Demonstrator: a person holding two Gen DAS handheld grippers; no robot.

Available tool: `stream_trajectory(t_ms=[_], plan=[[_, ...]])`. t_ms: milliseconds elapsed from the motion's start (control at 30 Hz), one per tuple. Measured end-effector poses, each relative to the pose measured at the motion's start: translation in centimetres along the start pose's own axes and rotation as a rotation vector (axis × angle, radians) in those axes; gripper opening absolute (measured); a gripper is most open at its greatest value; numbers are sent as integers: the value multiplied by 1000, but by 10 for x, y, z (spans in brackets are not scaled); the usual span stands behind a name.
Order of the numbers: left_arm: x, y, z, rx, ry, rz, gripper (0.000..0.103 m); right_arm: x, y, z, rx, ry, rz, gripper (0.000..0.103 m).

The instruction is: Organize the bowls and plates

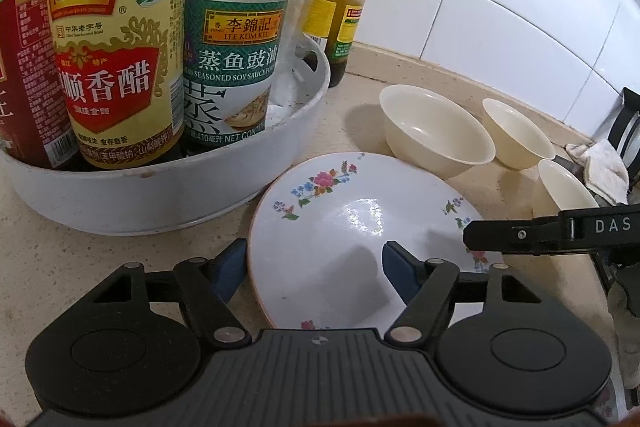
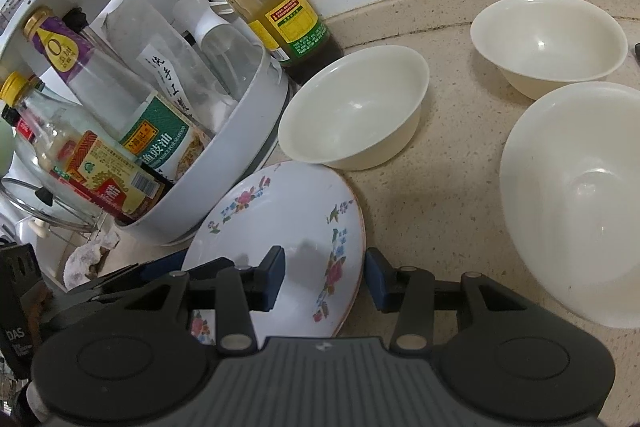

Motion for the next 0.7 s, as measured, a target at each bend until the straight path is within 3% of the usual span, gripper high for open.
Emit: stream_trajectory(t_ms=[400, 533, 700], plan=[[5, 0, 2, 1, 49, 42, 60, 1, -3, -2, -6, -4, -40, 41], [8, -1, -2, 2, 40, 32, 59, -3, -3, -2, -11, -13, -38, 33], [13, -7, -12, 4, 38, 4, 59, -2, -4, -1, 1, -13, -22, 33]])
Point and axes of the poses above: each gripper's, at about its wrist camera, not at the fingertips, and z roughly the way its jaws point, x to its left, y to its top, the point moved 10 cm from there along z, roughly the way its jaws point, and after that the axes turned 15 degrees about z, right-handed, at the moved point
